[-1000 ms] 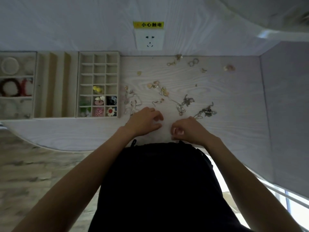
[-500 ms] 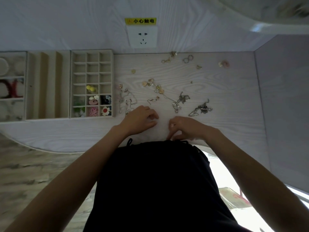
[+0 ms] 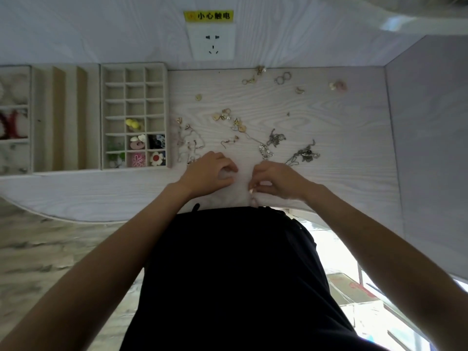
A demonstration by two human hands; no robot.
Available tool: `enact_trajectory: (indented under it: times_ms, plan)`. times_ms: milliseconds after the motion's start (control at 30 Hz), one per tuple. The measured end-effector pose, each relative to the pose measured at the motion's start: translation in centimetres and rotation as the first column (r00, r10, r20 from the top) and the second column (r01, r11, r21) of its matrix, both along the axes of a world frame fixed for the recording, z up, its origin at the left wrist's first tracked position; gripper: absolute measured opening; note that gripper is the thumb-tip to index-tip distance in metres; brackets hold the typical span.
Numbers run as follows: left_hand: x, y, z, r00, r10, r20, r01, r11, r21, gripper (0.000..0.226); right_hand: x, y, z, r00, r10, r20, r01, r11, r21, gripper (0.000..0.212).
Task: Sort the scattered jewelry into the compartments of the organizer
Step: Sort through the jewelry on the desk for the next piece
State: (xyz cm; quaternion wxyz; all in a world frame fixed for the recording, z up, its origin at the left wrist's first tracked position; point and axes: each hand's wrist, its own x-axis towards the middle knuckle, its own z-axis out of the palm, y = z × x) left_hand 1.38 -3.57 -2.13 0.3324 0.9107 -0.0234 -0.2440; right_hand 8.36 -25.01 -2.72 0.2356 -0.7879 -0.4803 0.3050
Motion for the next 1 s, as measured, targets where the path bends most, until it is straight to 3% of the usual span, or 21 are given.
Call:
enact_trajectory:
  times_ms: [233,333,467,567,733,833,933,1000]
  plan:
    - [-0.3,-1.5,0.0,0.994,0.073,0.079,-0.074,0.997,0.016,0.037,-0.3,0.8,0.0,0.933,-0.357,0.051,0.358,0.934,-0.018,0.013]
    - [0.1,-2.9,-0.1,0.987,0.099,0.129,-0.111,0.99,0.092,0.039,-0.8,0.6,0.3,0.876,-0.481,0.038,0.483,0.875,-0.044,0.017]
    - [1.0,-4.1,-0.2,0.981,0.106,0.162,-0.126,0.985,0.118,0.021,-1.3,-1.1,0.7,0.66,-0.744,0.107,0.742,0.667,0.068,0.019]
    - [1.2,-3.5,-0.3,0.979,0.134,0.151,-0.15,0.984,0.097,0.014,-1.3,-1.9,0.6,0.545,-0.814,0.2,0.815,0.57,0.103,0.025]
    - [1.1,-2.9,-0.5,0.964,0.17,0.204,-0.197,0.973,0.121,0.019,-1.1,0.0,0.4,0.703,-0.667,0.247,0.697,0.714,-0.058,0.037]
    - [1.2,-3.3,-0.7,0.96,0.163,0.227,-0.197,0.971,0.135,0.021,-1.1,1.0,0.6,0.695,-0.641,0.324,0.699,0.709,-0.096,0.032]
    - [1.4,-3.7,-0.9,0.957,0.184,0.224,-0.216,0.968,0.129,0.018,-0.8,1.2,0.7,0.667,-0.659,0.347,0.715,0.697,-0.05,0.032]
    - [1.5,-3.7,-0.8,0.954,0.214,0.208,-0.245,0.96,0.137,0.017,-0.8,1.5,1.0,0.76,-0.588,0.276,0.612,0.791,0.002,0.036]
